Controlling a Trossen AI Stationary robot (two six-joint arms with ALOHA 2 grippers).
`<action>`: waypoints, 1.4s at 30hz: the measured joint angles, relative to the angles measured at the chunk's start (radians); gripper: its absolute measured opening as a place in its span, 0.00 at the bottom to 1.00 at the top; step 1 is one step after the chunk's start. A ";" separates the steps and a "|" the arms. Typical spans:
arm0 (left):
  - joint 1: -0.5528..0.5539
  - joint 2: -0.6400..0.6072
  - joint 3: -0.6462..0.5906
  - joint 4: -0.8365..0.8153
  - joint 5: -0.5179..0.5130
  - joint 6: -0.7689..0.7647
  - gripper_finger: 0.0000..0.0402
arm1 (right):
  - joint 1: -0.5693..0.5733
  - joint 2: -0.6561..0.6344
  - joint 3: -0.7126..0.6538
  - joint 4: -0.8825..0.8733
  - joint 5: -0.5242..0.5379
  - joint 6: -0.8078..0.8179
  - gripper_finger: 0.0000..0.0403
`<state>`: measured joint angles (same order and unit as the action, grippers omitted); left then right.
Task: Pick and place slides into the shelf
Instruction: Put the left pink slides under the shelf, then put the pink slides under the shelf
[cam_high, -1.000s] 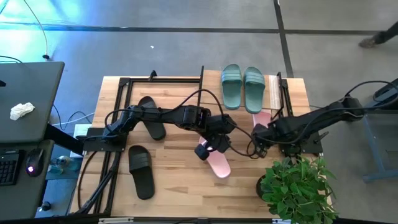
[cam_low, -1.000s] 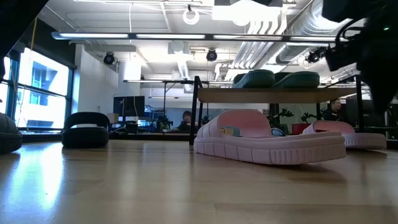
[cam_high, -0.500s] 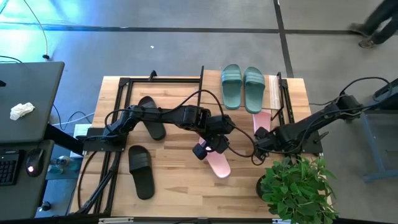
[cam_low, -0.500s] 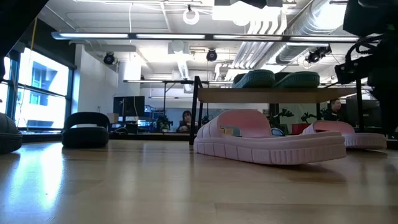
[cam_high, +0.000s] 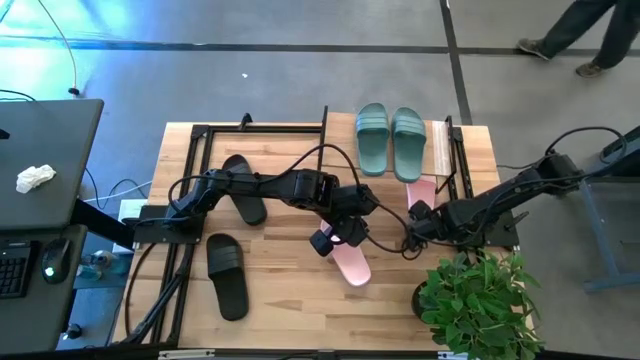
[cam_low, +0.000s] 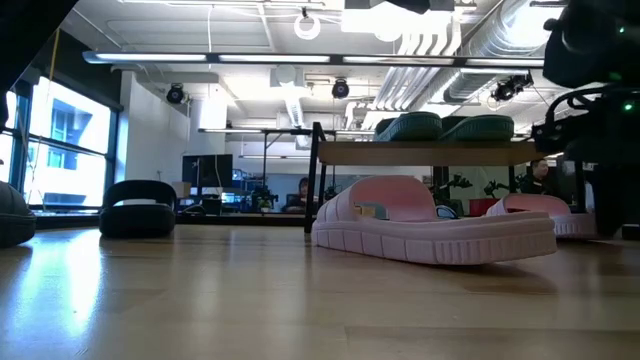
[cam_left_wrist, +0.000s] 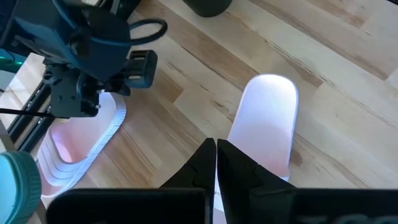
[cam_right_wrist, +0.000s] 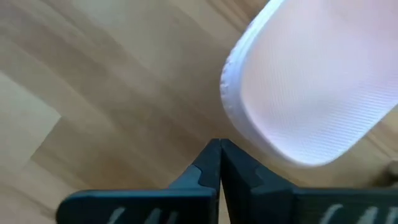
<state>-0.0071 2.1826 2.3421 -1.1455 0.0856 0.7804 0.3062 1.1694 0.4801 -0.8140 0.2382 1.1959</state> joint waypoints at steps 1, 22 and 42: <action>0.000 0.000 0.000 0.000 0.000 0.000 0.01 | -0.008 0.002 -0.007 0.014 0.002 -0.003 0.00; 0.000 0.000 0.000 0.000 0.000 -0.037 0.01 | -0.187 0.003 -0.042 0.055 0.185 0.054 0.00; -0.066 0.000 0.000 -0.096 -0.236 -0.083 0.00 | -0.170 -0.059 -0.014 0.038 0.066 -0.022 0.00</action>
<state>-0.0734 2.1826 2.3421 -1.2412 -0.1504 0.6972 0.1363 1.1101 0.4660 -0.7762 0.3042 1.1739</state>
